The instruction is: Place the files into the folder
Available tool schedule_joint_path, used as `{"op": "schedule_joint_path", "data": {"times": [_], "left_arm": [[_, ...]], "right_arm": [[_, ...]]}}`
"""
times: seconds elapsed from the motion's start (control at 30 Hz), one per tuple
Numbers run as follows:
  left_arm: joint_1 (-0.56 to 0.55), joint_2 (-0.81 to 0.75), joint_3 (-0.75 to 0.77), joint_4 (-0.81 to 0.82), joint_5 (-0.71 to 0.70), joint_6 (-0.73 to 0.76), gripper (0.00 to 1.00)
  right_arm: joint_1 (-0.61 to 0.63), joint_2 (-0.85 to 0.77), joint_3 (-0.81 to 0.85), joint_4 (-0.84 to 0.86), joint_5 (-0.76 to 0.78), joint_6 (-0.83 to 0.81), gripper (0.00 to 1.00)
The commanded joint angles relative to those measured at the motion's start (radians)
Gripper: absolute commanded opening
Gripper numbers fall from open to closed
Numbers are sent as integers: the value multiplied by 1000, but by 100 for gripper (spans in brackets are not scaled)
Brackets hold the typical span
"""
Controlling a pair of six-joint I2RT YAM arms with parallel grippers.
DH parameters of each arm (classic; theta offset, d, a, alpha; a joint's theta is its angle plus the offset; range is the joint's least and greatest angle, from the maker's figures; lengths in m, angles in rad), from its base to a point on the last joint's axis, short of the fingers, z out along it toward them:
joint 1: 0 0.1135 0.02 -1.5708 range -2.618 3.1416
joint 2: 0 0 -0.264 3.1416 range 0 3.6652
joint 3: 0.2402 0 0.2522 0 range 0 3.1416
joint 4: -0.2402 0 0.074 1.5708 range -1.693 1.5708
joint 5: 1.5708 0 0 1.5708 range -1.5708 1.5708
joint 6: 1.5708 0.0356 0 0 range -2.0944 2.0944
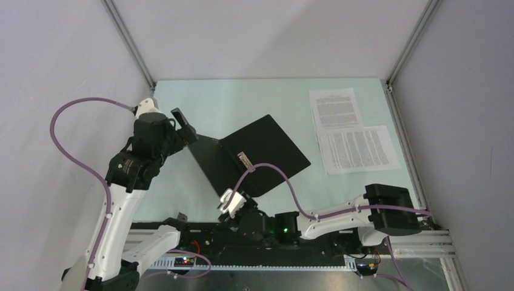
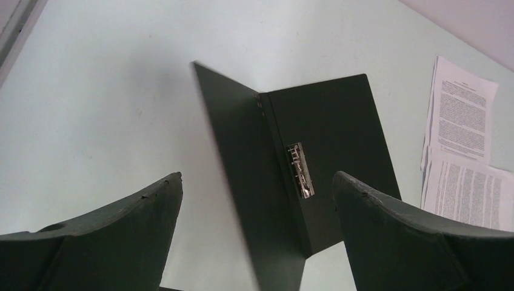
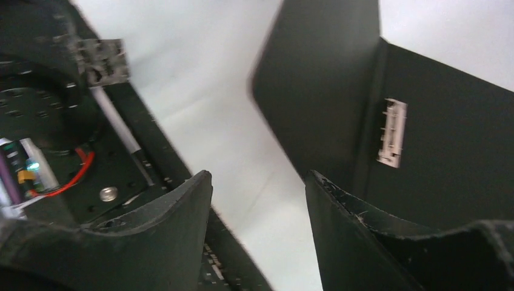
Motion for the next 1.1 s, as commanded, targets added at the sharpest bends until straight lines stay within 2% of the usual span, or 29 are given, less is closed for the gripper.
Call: {"op": "schedule_joint_path", "data": {"times": [0.0,0.27,0.4,0.5,0.53,0.67,0.7,0.8,0.93,1.07], "left_arm": [[5,-11,-21,3,20,-6,98],[7,6,-121,0,111,-128,98],[7,57,-186,56,124,-178,98],[7,113,-243,137,166,-207,98],[6,151,-253,180,183,-216,99],[-49,307,-261,283,173,-242,93],[-65,337,-242,295,159,-248,92],[-138,504,-201,360,147,-282,81],[-210,710,-110,389,131,-304,72],[-240,829,-58,406,134,-311,59]], "right_arm": [[45,71,71,3,-54,60,63],[49,119,74,-50,-144,212,65],[19,24,32,-169,-161,298,67],[-37,-116,-23,-256,-149,384,69],[-53,-140,-25,-341,-127,407,69],[-188,-307,-28,-556,-93,573,70],[-257,-322,-27,-586,-110,599,71],[-413,-365,-28,-680,-159,671,71],[-526,-396,-40,-704,-216,677,70],[-597,-434,-79,-700,-275,668,70]]}}
